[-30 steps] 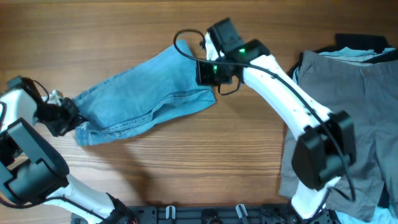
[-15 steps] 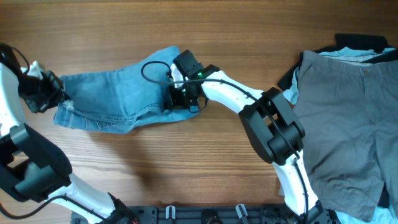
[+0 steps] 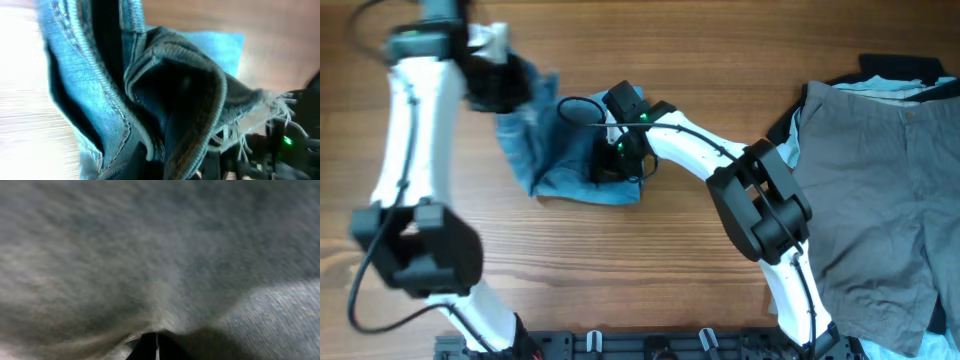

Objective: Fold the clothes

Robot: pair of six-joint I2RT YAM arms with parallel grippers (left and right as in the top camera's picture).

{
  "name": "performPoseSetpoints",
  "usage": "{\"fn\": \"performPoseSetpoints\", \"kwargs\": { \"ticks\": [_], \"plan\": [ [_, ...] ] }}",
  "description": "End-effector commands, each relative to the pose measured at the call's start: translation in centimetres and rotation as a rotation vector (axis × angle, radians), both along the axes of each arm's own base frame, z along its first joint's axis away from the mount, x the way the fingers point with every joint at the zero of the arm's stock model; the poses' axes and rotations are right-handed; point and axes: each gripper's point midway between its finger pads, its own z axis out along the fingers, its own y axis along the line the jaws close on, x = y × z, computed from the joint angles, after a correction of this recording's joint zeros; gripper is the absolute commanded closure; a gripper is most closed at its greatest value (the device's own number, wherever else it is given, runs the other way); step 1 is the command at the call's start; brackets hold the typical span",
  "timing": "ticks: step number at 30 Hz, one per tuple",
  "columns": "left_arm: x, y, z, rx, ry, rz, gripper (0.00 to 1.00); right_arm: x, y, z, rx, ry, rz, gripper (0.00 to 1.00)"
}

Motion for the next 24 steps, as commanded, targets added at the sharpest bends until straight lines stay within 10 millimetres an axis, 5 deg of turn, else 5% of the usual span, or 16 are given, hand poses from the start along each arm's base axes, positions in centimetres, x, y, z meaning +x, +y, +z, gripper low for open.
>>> {"fn": "performPoseSetpoints", "kwargs": {
  "ticks": [1,4,8,11,14,18,20,24],
  "plan": [
    [0.4,-3.6,-2.4,0.07,0.037,-0.047,0.96,1.5,-5.1,3.6,-0.16,-0.143,-0.003,0.95],
    [0.4,-5.5,-2.6,0.073,0.028,-0.067,0.95,3.7,-8.8,12.5,-0.155,-0.401,0.016,0.91],
    [0.2,-7.1,-2.5,0.043,0.04,-0.044,0.94,5.0,-17.0,21.0,-0.269,-0.594,-0.163,0.84],
    [-0.6,-10.5,-1.9,-0.078,0.061,-0.075,0.96,5.4,-21.9,24.9,-0.313,-0.678,-0.292,0.82],
    [-1.4,-13.0,-3.2,-0.048,0.089,-0.08,0.82,5.6,-24.3,25.5,-0.325,-0.669,-0.352,0.82],
    [-2.7,-16.6,-8.0,0.006,0.148,-0.14,0.21,5.8,-24.1,24.4,-0.307,-0.629,-0.34,0.82],
    [-3.7,-18.1,-9.9,0.008,0.196,-0.159,0.02,6.1,-24.0,23.7,-0.313,-0.614,-0.336,0.82],
    [-4.6,-18.7,-11.0,0.022,0.235,-0.186,0.0,6.5,-23.4,21.7,-0.31,-0.559,-0.315,0.81]
  ]
}}
